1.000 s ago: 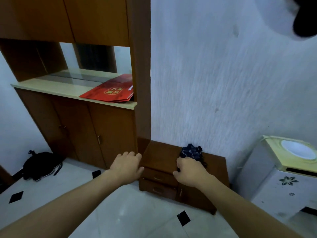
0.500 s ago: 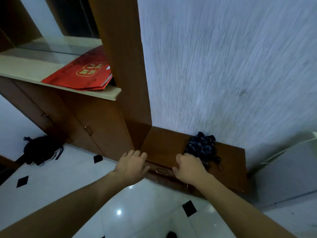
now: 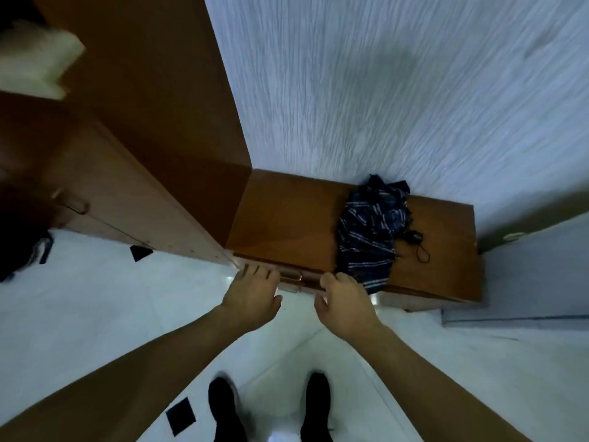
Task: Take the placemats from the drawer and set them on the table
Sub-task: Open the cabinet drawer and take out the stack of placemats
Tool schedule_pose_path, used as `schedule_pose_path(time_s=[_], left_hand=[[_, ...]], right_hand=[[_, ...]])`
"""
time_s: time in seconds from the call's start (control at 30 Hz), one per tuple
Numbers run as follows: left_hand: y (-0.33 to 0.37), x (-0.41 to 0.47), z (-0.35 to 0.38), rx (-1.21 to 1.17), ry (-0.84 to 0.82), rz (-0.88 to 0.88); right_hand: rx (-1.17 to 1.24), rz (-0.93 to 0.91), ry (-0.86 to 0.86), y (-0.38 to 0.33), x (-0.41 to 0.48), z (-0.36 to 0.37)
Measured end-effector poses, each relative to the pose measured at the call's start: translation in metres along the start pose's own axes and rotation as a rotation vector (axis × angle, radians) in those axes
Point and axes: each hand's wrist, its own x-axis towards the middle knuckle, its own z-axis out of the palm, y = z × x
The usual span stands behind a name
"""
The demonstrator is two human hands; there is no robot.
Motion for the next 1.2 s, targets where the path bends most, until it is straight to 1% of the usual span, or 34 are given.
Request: schedule_pose_path(time_s=[0.2, 0.3, 0.47, 0.63, 0.73, 0.83, 0.97, 1.2], left_hand=[[-0.027, 0.065, 0.114, -0.018, -0.078, 0.028], [-0.042, 0.097, 0.168, -0.022, -0.093, 0.043], [-0.059, 0.149, 0.229, 0.017, -0.071, 0.067], [-0.063, 0.182, 0.266, 0.078, -0.090, 0.102], [-0.066, 0.188, 0.279, 0.167, -0.104, 0.137], [-0.071, 0.190, 0.290, 0.216, -0.087, 0.168], [-0.073, 0.191, 0.301, 0.200, -0.047, 0.193], [-0.070, 0.175, 0.311, 0.119, -0.049, 0.179]], right_hand=[[0.010, 0.066, -0.067, 0.035, 0.042, 0.113], [-0.001, 0.051, -0.096, 0.046, 0.076, 0.165], [-0.031, 0.004, -0.123, 0.054, 0.140, 0.230], [-0.047, 0.054, -0.164, 0.065, 0.186, 0.273], [-0.068, 0.084, -0.187, 0.072, 0.194, 0.292], [-0.148, 0.098, -0.176, 0.078, 0.194, 0.304], [-0.188, 0.084, -0.110, 0.078, 0.192, 0.314], [-0.275, 0.067, -0.048, 0.075, 0.179, 0.331]])
